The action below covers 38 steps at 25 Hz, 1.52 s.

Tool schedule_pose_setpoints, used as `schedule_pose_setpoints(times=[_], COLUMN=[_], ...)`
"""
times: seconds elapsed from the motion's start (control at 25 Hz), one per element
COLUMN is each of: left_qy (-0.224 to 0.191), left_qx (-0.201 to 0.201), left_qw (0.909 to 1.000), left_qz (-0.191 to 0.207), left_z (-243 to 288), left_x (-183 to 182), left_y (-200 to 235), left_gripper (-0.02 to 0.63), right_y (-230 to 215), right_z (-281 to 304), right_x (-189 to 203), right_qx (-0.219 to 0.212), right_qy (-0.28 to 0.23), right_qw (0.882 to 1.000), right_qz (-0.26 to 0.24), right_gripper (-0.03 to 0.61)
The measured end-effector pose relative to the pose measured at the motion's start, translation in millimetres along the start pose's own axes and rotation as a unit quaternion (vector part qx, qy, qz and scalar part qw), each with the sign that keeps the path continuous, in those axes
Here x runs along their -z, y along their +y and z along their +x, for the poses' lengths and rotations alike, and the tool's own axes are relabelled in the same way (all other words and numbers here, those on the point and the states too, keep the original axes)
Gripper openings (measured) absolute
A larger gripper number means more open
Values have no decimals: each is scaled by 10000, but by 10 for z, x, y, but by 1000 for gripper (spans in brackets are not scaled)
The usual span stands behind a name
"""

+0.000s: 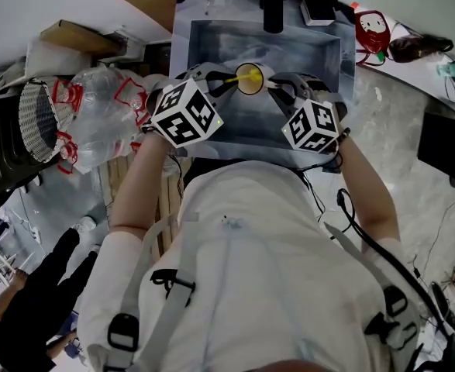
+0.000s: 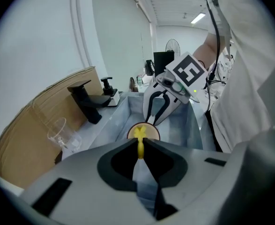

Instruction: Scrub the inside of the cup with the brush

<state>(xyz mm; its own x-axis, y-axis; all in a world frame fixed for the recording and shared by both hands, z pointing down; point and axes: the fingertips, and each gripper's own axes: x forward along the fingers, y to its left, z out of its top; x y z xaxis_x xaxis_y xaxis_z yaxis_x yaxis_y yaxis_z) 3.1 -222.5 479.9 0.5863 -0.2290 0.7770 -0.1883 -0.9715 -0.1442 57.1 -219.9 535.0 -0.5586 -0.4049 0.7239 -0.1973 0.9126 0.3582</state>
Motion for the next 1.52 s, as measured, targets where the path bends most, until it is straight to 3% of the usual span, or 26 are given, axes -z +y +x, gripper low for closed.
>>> schedule_pose_setpoints(times=[0.36,0.52,0.88,1.24,1.52], left_qy=[333,788,949,880,533], left_qx=[-189,-36,454,688,609], left_qw=[9993,9967,9941,9921,9954], left_qz=[-48,181,262,577,503], left_z=[-98,-94,-103,-143,-181], left_x=[189,351,356,242,84], left_y=[140,61,-126,-241,-129], left_gripper=[40,40,40,40,40], right_y=[-69,-91,-28,41,121], right_z=[-43,-41,-36,-37,-49], right_x=[-168,-224,-203,-231,-287], right_qx=[84,58,-70,-109,-143], right_qy=[-233,-333,-332,-351,-333], right_qw=[9997,9992,9989,9992,9993], right_qz=[31,224,330,144,-50], right_gripper=[64,65,66,66,66])
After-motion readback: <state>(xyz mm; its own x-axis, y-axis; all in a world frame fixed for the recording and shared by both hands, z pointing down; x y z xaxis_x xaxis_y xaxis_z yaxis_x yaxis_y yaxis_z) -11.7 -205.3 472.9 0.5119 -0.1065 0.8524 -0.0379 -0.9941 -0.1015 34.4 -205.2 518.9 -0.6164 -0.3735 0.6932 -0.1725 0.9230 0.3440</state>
